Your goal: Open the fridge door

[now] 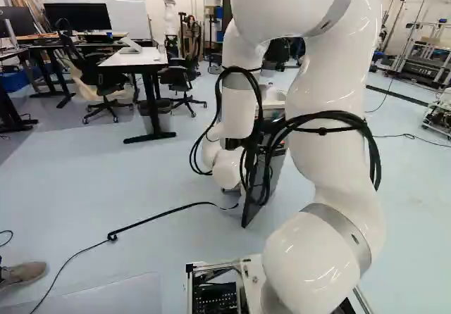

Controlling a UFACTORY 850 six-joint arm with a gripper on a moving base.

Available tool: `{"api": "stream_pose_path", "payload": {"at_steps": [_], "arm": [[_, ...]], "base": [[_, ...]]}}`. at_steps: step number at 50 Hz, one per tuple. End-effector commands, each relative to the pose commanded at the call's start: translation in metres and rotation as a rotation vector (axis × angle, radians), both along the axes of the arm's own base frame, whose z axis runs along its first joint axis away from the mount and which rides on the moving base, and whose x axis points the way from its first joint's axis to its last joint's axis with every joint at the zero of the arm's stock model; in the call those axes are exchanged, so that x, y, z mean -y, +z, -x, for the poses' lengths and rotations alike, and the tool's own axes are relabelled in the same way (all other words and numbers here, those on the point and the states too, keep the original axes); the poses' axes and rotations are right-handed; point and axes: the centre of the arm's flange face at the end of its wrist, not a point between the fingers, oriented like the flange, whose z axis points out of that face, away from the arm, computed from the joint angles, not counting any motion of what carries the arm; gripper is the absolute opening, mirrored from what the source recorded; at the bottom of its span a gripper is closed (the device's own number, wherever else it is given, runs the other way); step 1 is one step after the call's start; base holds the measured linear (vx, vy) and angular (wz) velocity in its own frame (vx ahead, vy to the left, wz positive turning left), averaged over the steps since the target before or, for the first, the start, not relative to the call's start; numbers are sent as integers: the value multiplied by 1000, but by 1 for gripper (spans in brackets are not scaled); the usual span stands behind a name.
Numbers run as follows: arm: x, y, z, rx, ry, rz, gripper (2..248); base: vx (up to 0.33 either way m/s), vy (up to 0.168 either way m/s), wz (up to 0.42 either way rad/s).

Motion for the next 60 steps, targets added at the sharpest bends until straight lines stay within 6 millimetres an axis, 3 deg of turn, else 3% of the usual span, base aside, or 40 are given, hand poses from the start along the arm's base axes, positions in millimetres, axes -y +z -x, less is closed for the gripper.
{"api": "stream_pose_path", "payload": {"at_steps": [18, 60], "arm": [[22, 3, 32, -19, -69, 23, 247], [78, 6, 72, -49, -301, 43, 247]], "base": [[0, 0, 0], [0, 0, 0]]}}
